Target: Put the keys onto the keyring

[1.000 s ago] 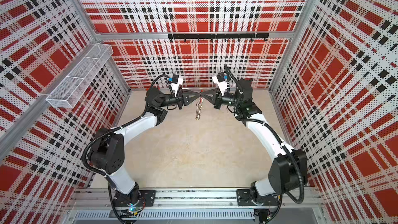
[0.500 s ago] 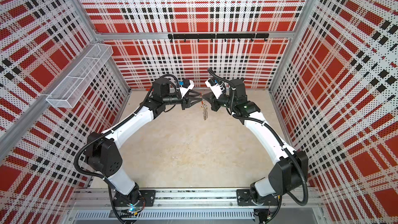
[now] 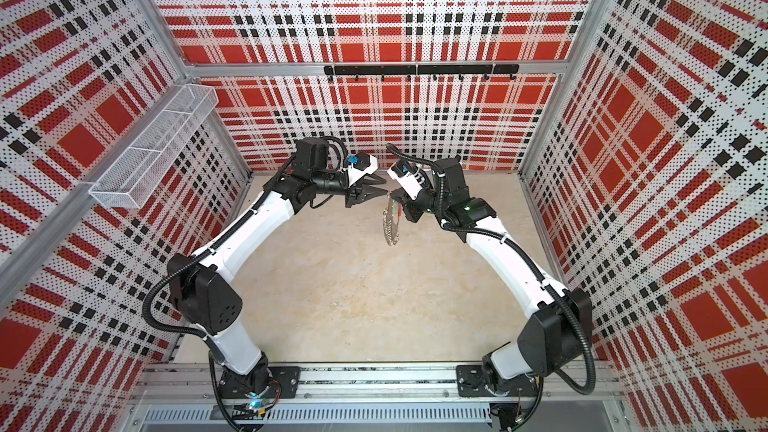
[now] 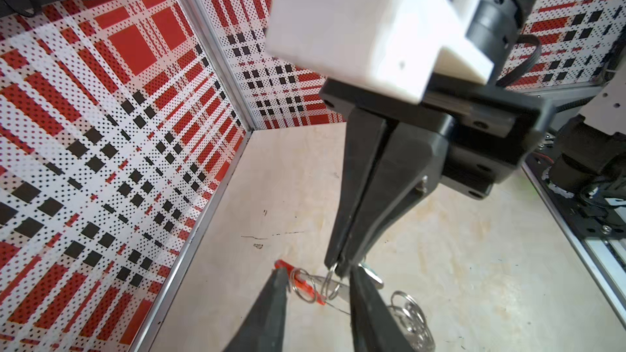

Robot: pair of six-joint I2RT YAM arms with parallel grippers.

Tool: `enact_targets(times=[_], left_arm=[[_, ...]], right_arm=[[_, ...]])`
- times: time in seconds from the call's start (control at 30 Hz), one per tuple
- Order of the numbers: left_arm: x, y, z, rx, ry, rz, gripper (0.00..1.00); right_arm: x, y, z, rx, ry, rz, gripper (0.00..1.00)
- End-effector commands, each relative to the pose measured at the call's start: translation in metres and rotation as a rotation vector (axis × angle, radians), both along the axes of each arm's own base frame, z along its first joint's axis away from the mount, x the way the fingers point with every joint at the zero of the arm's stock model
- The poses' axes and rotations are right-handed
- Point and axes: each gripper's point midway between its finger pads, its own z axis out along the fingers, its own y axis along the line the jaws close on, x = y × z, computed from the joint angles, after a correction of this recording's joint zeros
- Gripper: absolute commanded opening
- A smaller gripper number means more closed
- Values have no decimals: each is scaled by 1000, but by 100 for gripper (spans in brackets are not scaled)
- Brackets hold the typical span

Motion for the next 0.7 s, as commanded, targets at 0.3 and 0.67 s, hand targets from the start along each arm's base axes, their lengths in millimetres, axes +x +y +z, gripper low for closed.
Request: enact_targets(times=[0.3, 0.67], left_arm=[[-2, -5, -13, 23, 55, -36, 35], [-1, -7, -17, 24, 92, -52, 9]], right_arm=[[-17, 8, 28, 63, -79, 74, 0], [-20, 11, 30, 68, -79, 88, 0]])
